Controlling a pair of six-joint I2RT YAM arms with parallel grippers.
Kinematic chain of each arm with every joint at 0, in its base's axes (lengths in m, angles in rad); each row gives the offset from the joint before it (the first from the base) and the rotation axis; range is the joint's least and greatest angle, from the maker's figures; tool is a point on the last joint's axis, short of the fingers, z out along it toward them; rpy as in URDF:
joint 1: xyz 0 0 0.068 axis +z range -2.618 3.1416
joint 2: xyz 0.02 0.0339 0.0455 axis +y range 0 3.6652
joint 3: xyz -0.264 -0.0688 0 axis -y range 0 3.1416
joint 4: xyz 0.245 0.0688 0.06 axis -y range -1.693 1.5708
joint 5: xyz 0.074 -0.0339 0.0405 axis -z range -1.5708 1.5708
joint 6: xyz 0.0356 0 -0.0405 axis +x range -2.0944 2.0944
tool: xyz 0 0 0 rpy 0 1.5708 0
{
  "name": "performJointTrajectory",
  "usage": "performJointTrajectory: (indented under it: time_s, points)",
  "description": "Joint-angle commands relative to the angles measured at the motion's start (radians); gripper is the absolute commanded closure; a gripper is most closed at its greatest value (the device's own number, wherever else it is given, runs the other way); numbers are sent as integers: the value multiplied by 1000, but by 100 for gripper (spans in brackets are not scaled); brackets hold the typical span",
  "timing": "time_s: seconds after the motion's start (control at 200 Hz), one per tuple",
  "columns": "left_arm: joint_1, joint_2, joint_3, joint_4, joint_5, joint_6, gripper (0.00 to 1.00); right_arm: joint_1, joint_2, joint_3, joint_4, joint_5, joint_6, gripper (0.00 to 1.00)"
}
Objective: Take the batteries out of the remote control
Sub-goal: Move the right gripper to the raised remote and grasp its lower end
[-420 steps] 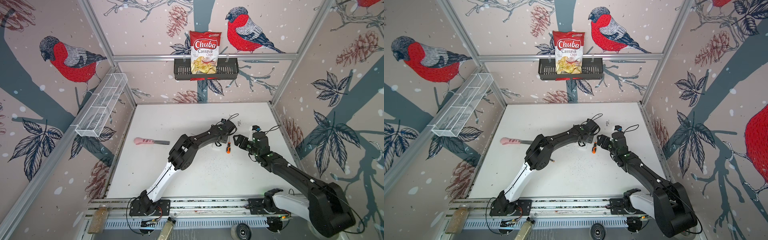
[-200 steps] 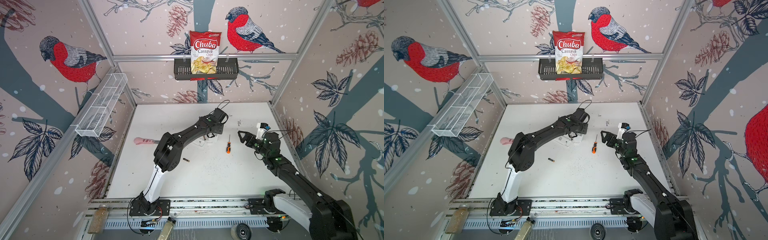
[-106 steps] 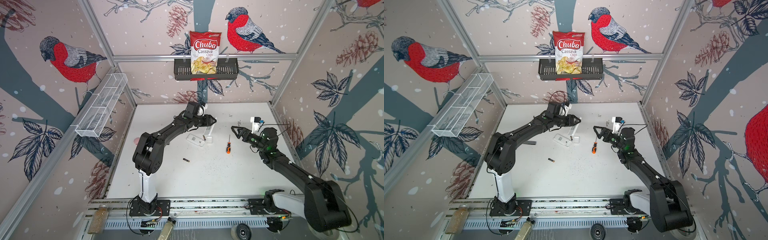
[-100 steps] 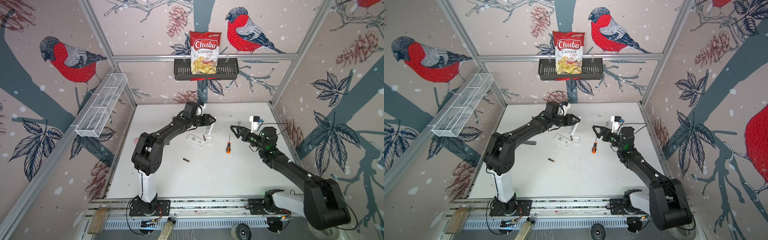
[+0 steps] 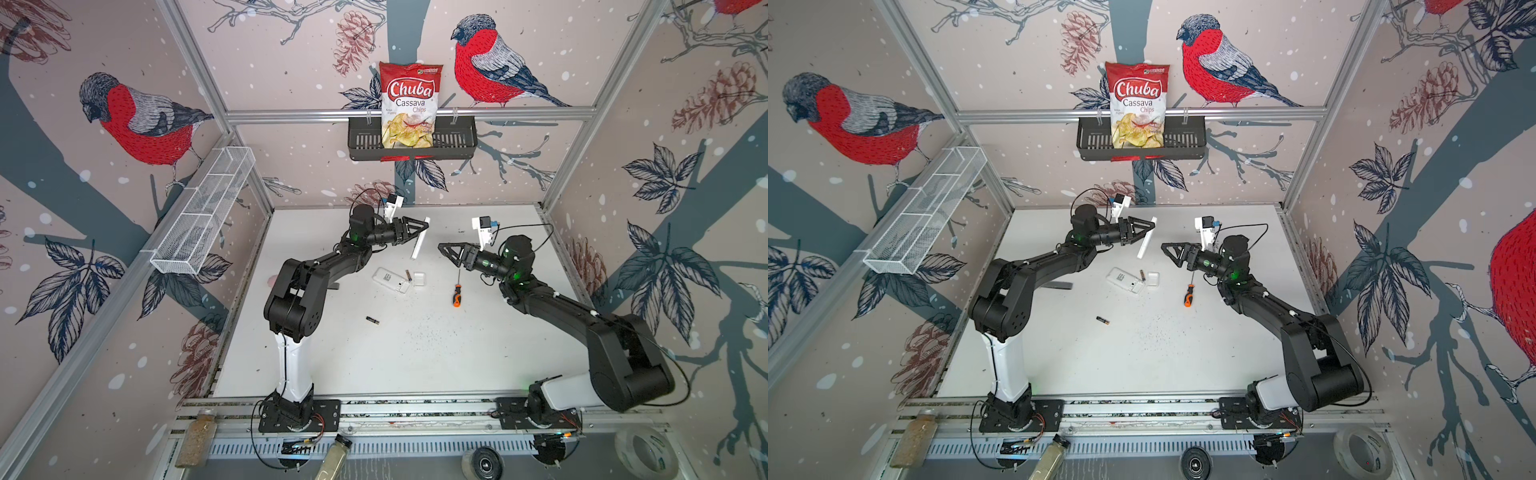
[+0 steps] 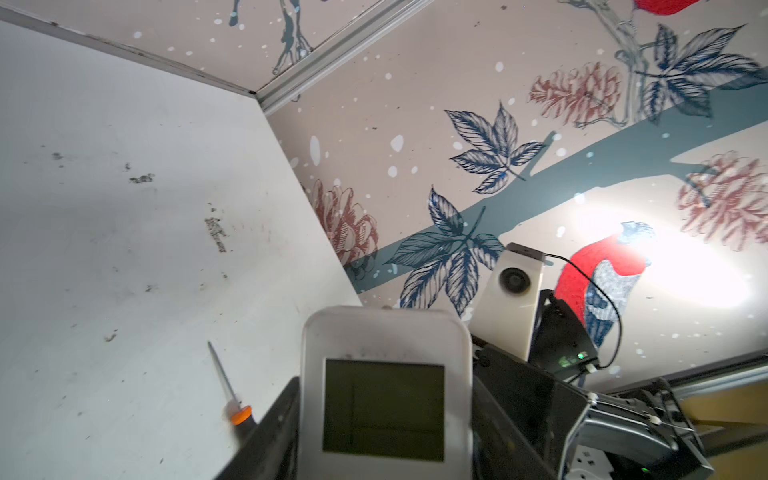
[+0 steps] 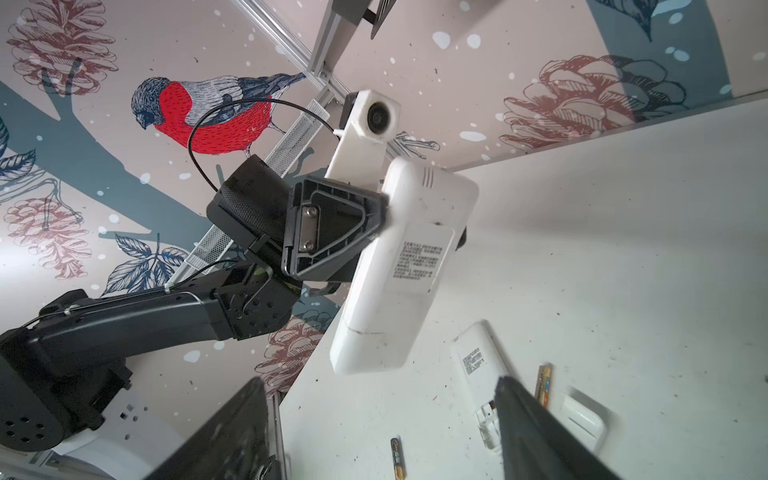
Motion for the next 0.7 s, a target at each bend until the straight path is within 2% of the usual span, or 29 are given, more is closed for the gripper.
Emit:
performJointTrajectory:
  time_s: [0.0,0.335,0.695]
  points:
    - [7,13,6,235,59,-126,61,8,31,41,38,-30,-11,13]
    - [7,27,32,172,62,-72,62,32,153,169,49,-88,8,13]
    - [7,33,44,175,61,-72,63,61,232,247,60,-124,37,17]
